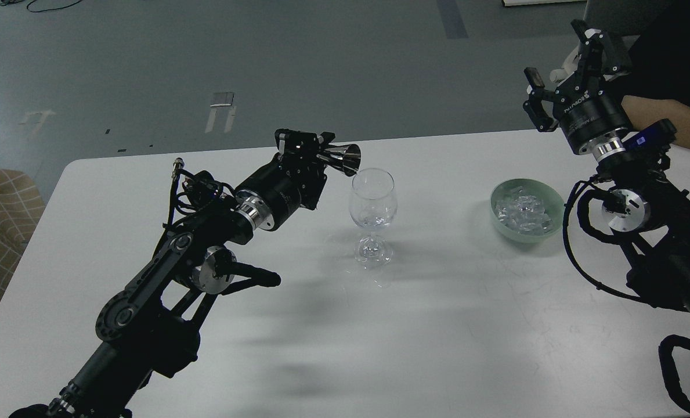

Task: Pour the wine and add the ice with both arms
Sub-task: 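Tilt the jigger with the left gripper to pour into the glass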

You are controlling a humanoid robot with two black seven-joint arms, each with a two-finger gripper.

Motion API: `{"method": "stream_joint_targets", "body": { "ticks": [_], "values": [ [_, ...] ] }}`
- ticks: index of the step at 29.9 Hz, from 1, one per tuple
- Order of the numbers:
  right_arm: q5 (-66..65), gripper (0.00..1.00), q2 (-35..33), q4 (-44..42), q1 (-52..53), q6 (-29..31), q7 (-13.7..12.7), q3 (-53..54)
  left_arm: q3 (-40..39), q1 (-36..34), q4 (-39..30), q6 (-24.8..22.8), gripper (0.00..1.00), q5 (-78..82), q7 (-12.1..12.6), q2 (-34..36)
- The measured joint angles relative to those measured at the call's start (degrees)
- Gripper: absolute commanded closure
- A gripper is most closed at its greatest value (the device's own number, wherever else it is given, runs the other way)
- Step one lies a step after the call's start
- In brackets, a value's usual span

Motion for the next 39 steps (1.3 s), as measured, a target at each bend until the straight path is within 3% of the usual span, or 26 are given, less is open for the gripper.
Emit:
{"method": "stream_joint_targets", "body": {
  "ticks": [39],
  "values": [
    [0.00, 0.00, -0.26, -0.01, -0.02, 0.00, 0.04, 0.12, 2.81, -1.84, -5.16, -0.55, 1.00, 24.25, 0.17, 1.76]
  ]
}}
